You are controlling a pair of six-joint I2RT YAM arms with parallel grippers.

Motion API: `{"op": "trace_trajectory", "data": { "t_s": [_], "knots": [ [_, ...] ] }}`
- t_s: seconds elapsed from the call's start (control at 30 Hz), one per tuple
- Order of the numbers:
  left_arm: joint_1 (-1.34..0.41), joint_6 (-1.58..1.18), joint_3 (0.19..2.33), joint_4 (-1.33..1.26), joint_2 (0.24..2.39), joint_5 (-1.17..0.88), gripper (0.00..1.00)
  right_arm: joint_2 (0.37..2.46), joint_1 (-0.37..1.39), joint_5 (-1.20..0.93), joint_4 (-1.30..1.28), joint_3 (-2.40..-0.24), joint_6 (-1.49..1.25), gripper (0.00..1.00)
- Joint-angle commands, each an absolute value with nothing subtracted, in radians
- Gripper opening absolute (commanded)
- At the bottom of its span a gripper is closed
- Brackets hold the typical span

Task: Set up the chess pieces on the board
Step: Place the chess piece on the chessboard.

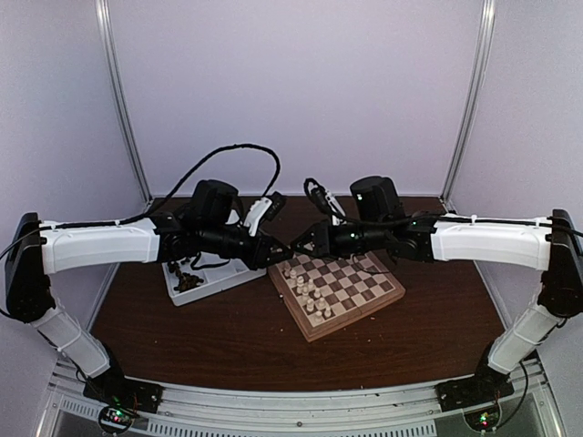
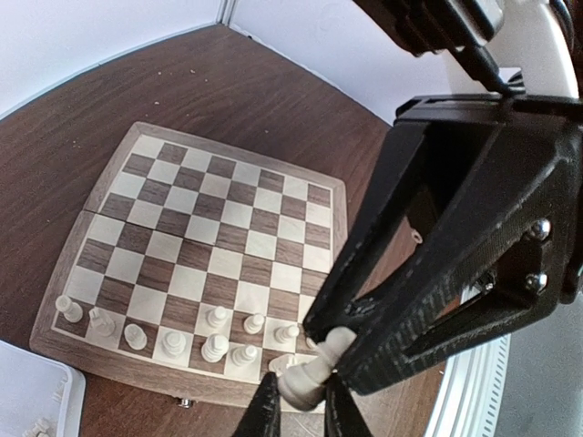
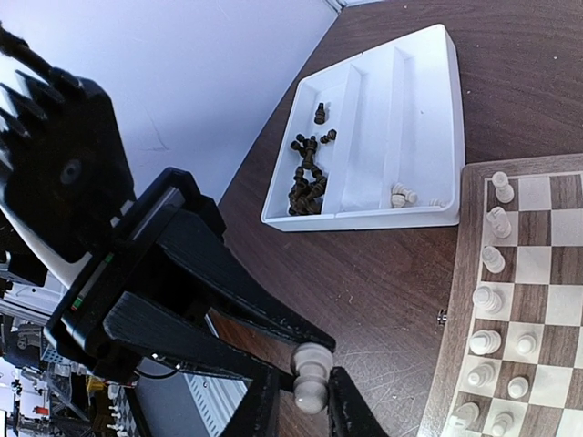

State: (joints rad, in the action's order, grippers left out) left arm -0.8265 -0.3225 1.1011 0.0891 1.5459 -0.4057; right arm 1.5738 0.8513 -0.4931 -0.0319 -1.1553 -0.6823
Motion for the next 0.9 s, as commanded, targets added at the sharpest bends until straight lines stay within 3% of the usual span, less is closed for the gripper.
{"op": "trace_trajectory", "data": {
  "t_s": [0.0, 0.17, 0.27, 0.53, 0.67, 0.77, 0.87],
  "knots": [
    [-0.834, -0.306, 1.091, 0.027, 1.519, -0.420, 0.12, 1.584, 0.856, -0.490, -0.002, -1.180, -0.688, 0.21],
    [-0.834, -0.304, 1.098, 0.038, 1.518, -0.419, 0.13, 1.586, 0.856, -0.491, -0.002, -1.178, -0.693, 0.15],
    [-0.834, -0.301, 1.098, 0.043, 1.516, -0.416, 0.15, 1.586, 0.856, -0.492, -0.002, -1.178, -0.693, 0.04],
    [-0.834, -0.303, 1.051, 0.028, 1.469, -0.342, 0.51, 1.559, 0.844, -0.430, -0.106, -1.198, -0.603, 0.00],
    [-0.834, -0.314, 1.018, 0.043, 1.428, -0.277, 0.84, 1.542, 0.829, -0.345, -0.247, -1.231, -0.487, 0.00],
    [-0.833, -0.331, 1.005, 0.093, 1.405, -0.197, 0.90, 1.548, 0.823, -0.249, -0.372, -1.277, -0.384, 0.00],
    [-0.827, -0.349, 1.025, 0.183, 1.409, -0.115, 0.89, 1.580, 0.818, -0.191, -0.489, -1.329, -0.295, 0.00]
  ]
}}
